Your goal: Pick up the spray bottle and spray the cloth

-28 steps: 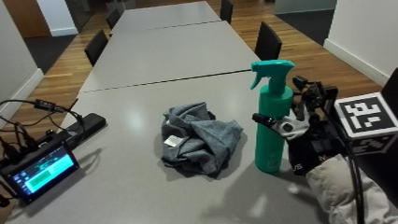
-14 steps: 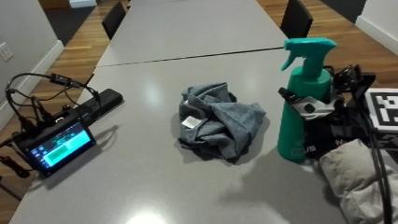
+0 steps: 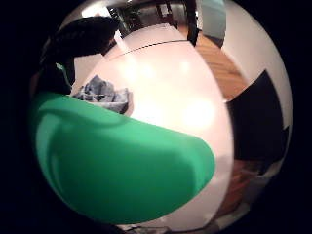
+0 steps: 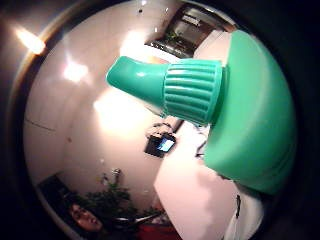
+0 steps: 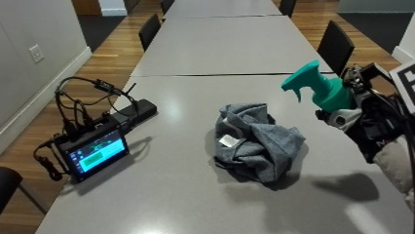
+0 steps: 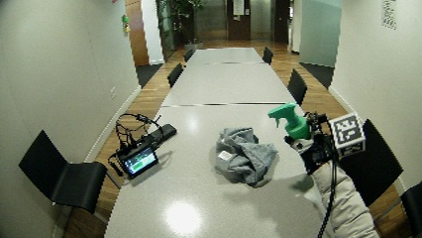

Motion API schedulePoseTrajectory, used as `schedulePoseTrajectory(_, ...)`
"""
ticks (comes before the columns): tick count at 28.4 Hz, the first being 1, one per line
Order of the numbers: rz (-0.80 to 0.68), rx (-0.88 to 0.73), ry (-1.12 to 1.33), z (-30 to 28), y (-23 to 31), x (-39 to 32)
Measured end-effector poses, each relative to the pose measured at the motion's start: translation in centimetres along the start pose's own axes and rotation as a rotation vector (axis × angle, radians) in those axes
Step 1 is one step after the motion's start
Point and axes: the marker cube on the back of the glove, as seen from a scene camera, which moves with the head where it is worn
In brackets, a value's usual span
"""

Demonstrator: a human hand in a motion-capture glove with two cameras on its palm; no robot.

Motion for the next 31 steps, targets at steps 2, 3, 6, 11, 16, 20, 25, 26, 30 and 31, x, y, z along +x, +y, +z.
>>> schedulePoseTrajectory(2, -0.045, -0.034, 0.158, -0.3, -1.2, -0.5)
schedulePoseTrajectory(3, -0.067, -0.049, 0.226, -0.5, -1.8, -0.9)
schedulePoseTrajectory(6, -0.126, -0.084, 0.39, -0.7, -3.2, -2.1)
schedulePoseTrajectory(11, -0.272, -0.173, 0.652, 0.8, -4.8, -5.9)
schedulePoseTrajectory(16, -0.299, -0.191, 0.787, 1.2, -5.1, -6.8)
schedulePoseTrajectory(20, -0.281, -0.197, 0.699, 1.7, -4.9, -6.8)
schedulePoseTrajectory(25, -0.261, -0.168, 0.533, 1.9, -5.2, -7.1)
schedulePoseTrajectory(26, -0.249, -0.163, 0.457, 1.9, -5.1, -7.4)
schedulePoseTrajectory(30, -0.125, -0.107, 0.066, 0.8, -4.5, -8.1)
schedulePoseTrajectory(31, -0.093, -0.079, -0.025, 0.2, -4.5, -8.0)
